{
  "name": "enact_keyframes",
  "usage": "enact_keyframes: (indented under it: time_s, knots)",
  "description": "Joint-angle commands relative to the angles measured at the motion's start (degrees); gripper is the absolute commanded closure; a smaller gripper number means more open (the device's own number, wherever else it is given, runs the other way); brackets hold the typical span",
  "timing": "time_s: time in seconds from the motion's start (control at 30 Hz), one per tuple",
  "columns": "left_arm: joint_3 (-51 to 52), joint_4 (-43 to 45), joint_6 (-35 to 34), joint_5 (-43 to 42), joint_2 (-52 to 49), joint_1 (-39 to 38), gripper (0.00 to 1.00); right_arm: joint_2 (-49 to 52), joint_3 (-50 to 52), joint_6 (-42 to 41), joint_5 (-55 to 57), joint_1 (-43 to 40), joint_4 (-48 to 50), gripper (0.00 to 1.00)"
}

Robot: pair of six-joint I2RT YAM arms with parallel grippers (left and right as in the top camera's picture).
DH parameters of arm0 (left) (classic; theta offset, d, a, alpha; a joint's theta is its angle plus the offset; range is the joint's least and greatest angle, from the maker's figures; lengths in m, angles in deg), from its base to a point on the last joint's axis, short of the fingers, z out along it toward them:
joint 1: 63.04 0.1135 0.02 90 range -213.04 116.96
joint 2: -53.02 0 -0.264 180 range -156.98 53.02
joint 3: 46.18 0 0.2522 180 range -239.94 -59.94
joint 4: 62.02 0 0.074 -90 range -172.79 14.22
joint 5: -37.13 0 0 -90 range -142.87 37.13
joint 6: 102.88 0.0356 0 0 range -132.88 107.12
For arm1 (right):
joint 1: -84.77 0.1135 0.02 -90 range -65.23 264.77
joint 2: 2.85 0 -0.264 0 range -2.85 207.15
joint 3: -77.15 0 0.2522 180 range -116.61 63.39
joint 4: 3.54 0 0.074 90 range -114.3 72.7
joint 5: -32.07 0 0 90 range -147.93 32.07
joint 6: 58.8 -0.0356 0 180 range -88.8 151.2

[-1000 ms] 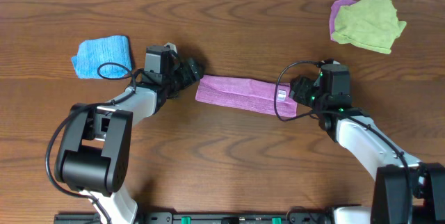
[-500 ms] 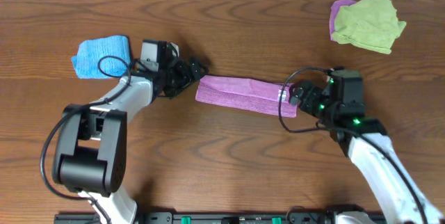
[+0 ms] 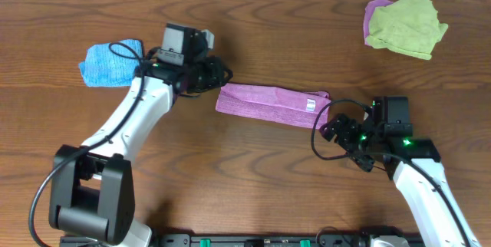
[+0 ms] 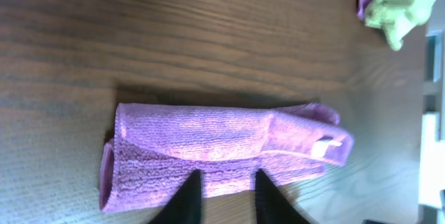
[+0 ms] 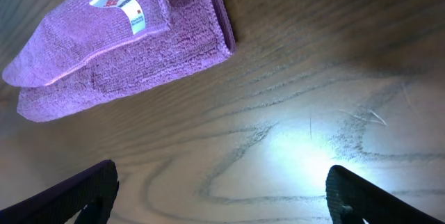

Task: Fold the cloth
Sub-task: 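Grasp the folded strip's left end with left gripper, right end with right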

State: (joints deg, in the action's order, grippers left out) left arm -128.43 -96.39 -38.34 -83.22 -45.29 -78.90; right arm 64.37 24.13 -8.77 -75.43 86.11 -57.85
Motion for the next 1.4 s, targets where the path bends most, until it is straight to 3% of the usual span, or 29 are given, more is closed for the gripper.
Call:
enact_keyframes:
  time_s: [0.0,0.07,0.2,0.57,1.37]
  knots:
    - [-0.3,0.1,1.4,5.8,-0.6,-1.6,0.88,-0.2,-0.3,-2.2,-0.6,-0.3,0.4,0.05]
    - [-0.3,0.4,1.7,8.6,-1.1,-2.6,0.94,0.4,0.0,-3.0,0.2,-0.3,1.4,0.05]
    - [-0.3,1.7,1.7,11.9,-2.6,-3.3,0.94,2.0,2.0,-5.4,0.1,-0.3,5.6,0.04]
    - [-0.3,3.5,1.9,11.4,-10.3,-3.5,0.94,8.8,6.3,-6.4,0.1,-0.3,18.1,0.04]
    - [-0.3,0.6,1.7,13.9,-16.6,-4.9,0.94,22.4,6.3,-8.5,-2.3,0.0,31.4,0.06]
